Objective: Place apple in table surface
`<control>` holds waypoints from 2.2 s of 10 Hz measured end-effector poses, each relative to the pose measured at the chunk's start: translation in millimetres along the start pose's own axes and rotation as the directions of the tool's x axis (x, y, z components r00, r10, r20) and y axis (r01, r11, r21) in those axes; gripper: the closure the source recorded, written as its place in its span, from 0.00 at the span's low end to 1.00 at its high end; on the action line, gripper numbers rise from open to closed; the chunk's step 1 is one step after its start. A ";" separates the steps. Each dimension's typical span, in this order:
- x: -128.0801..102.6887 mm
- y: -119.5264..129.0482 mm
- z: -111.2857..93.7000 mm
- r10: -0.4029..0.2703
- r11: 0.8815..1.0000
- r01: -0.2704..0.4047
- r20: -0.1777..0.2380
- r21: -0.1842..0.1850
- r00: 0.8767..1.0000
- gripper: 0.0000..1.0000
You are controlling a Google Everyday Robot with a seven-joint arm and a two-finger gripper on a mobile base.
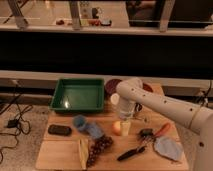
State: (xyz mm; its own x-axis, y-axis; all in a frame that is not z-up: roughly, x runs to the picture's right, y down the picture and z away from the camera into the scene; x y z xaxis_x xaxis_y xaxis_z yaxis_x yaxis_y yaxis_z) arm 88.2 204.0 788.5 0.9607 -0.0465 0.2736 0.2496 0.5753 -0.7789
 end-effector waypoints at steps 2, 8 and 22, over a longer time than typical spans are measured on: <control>-2.6 -2.9 2.5 -0.011 0.999 0.012 0.036 -0.035 0.999 0.20; -2.0 -2.6 2.6 -0.010 0.999 0.011 0.036 -0.036 0.999 0.20; 26.1 -10.1 15.1 0.057 0.996 -0.048 0.115 -0.080 0.992 0.20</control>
State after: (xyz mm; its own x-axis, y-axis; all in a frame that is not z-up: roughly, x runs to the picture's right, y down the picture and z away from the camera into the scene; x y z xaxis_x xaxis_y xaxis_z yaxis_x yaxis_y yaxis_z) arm 108.9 209.2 812.1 0.9531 0.0804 0.2919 0.2124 0.5096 -0.8338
